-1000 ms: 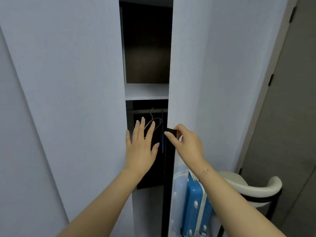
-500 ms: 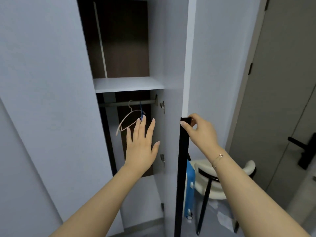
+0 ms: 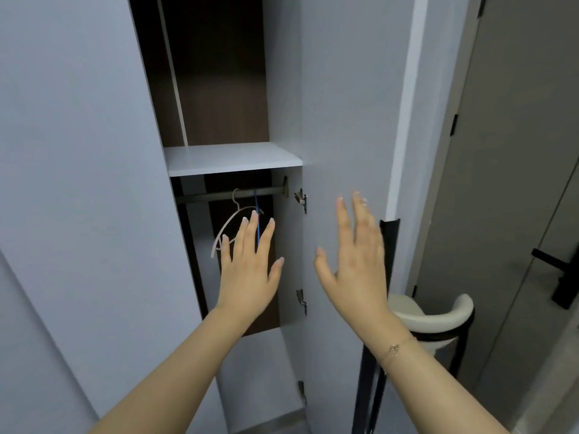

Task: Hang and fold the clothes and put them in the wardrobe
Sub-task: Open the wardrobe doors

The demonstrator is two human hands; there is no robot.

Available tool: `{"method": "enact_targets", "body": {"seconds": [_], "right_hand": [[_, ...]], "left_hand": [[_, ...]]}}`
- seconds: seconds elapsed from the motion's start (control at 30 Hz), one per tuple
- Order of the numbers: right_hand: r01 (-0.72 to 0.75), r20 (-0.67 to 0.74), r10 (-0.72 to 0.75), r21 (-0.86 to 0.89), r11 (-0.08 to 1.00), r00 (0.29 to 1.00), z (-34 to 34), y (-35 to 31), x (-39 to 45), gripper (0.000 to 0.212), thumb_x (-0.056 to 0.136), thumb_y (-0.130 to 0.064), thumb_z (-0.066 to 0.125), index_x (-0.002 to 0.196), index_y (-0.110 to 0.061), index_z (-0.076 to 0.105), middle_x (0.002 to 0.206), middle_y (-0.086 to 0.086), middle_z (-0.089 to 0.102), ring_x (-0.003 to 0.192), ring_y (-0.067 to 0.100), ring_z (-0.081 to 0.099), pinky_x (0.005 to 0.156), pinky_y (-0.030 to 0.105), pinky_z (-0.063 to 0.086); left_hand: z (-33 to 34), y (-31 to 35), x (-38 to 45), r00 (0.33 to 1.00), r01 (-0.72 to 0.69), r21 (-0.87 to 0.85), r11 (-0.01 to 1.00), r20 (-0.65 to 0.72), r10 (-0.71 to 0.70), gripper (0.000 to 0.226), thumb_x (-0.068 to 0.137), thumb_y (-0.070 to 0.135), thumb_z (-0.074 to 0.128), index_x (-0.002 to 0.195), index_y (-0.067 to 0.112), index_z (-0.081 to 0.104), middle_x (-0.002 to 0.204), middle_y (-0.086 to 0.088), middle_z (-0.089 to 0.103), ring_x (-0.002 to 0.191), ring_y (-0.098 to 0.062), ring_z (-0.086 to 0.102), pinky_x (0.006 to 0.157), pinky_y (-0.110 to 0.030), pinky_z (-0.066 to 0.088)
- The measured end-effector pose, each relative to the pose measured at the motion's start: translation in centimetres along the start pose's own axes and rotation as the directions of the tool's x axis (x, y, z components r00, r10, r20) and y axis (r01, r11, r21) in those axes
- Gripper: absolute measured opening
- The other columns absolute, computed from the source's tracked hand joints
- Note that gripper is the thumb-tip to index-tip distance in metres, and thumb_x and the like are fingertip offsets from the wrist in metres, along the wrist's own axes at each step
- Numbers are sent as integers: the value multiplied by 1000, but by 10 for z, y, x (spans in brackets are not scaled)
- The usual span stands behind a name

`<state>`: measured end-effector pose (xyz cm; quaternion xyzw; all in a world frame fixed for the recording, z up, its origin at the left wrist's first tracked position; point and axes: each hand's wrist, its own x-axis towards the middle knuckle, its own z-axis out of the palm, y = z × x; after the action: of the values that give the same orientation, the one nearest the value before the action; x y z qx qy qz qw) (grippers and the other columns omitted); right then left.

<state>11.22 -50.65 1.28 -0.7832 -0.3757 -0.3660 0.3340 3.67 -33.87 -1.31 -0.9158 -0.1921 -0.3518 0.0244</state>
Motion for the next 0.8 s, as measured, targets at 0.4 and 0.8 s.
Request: {"method": "enact_targets", "body": {"seconds": [0.4,0.8], "right_hand": [[311,222,-278,-131,941,935,145,-85,94,76,99,-49,43,157,-20,2,164,4,-1,151,20,-3,122,44,10],[357,235,-333,-71,931,913,288,-87,203,71,100,-43,42,156,-14,10,163,6,4,151,22,4,121,48,15]], "left_hand": [[-14,-167,76,997,69,149,986,-52,-62,69,99,43,41,156,25,6,163,-5,-10,150,-22,-8,120,-52,1],[16,-244,203,919,276,131,952,-327,-221,72,101,44,33,155,21,-9,162,-7,-17,149,-23,-16,119,-58,1]]}}
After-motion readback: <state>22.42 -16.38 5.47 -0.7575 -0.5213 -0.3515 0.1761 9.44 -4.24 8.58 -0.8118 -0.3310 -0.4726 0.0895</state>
